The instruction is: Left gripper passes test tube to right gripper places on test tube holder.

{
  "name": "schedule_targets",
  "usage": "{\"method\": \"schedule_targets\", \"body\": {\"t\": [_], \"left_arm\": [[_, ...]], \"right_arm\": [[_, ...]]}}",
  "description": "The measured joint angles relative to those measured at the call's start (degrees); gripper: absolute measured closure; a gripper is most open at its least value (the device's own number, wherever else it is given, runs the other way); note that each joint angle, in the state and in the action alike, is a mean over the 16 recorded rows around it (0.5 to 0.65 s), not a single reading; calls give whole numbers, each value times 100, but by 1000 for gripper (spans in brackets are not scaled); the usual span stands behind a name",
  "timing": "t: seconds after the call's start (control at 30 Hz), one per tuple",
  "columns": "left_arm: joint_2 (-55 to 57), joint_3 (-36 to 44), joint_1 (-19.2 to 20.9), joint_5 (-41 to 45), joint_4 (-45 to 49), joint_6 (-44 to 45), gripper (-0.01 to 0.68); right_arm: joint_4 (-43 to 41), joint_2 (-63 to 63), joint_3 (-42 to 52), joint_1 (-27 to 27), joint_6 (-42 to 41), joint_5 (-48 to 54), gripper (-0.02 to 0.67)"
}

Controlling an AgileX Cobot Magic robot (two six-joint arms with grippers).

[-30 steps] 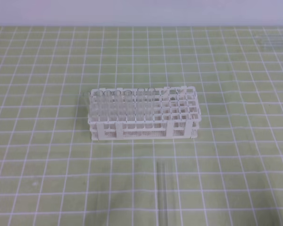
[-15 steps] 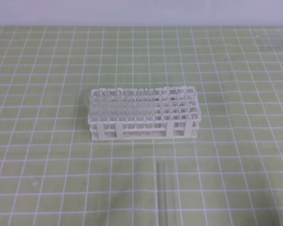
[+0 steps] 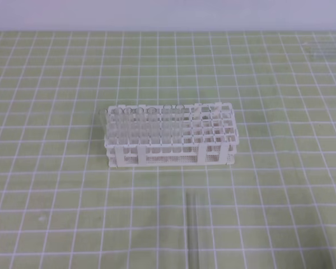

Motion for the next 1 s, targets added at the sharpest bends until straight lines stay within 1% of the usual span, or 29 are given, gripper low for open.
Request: {"method": "schedule_targets", "body": {"t": [0.2, 0.43, 0.53, 0.7, 0.83, 1.0], "left_arm": [[544, -1133, -191, 1427, 24, 705, 672], [1735, -2444, -298, 3201, 64, 1208, 673], [2362, -2860, -307, 3756, 70, 1323, 673], [3352, -3294, -471, 4264, 82, 1450, 673], [4114, -3530, -865, 4340, 166, 1359, 673], [5026, -3841, -1711, 4254, 536, 933, 673]], "right_arm": [[-2, 0, 0, 0, 0, 0, 651], [-7, 4, 0, 0, 0, 0, 651], [-9, 6, 0, 0, 0, 0, 651], [-11, 9, 0, 0, 0, 0, 651], [-11, 10, 0, 0, 0, 0, 651], [-11, 10, 0, 0, 0, 0, 651]]}}
